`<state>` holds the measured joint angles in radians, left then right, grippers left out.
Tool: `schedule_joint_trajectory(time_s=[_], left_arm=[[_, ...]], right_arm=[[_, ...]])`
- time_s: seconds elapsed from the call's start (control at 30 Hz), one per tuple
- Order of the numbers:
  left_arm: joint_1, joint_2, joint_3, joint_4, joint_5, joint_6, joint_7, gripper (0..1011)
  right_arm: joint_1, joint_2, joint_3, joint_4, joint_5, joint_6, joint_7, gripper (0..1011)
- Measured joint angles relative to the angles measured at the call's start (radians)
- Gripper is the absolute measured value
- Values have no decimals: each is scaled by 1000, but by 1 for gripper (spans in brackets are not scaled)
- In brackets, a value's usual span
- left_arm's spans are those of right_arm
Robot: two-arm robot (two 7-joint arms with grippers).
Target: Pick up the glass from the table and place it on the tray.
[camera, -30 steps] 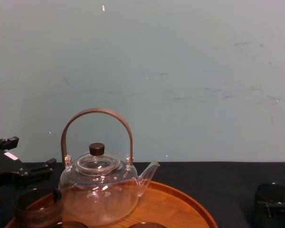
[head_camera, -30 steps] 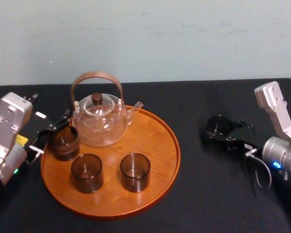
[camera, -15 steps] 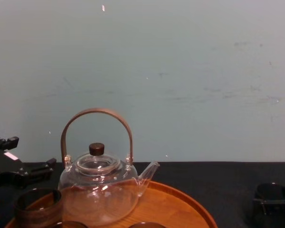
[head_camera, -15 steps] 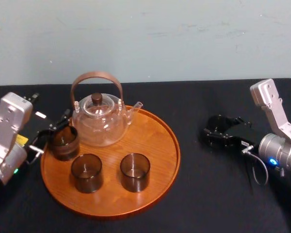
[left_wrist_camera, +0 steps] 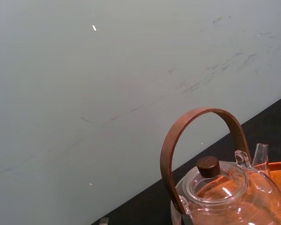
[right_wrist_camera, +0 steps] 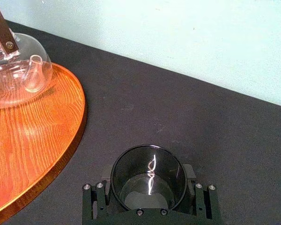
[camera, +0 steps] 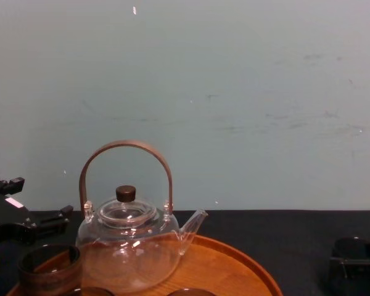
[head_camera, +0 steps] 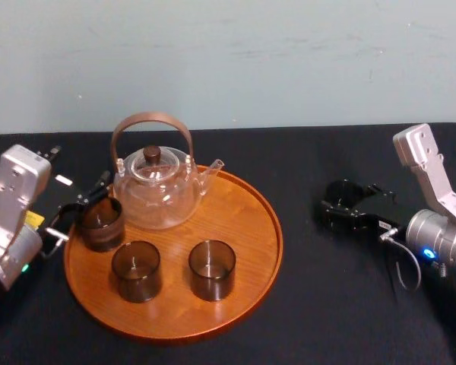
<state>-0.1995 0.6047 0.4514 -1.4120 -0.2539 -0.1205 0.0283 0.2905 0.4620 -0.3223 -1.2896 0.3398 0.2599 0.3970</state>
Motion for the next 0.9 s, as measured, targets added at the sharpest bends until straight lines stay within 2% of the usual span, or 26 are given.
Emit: schedule_joint_trajectory(time_s=[0.47, 0.9], left_arm=[[0, 0, 0, 0, 0, 0, 0, 1002], [0, 0, 0, 0, 0, 0, 0, 1002]], right_arm=[[-4, 2, 3, -6, 3, 1, 3, 905], [-23, 31, 30, -106, 38, 7, 19, 905]])
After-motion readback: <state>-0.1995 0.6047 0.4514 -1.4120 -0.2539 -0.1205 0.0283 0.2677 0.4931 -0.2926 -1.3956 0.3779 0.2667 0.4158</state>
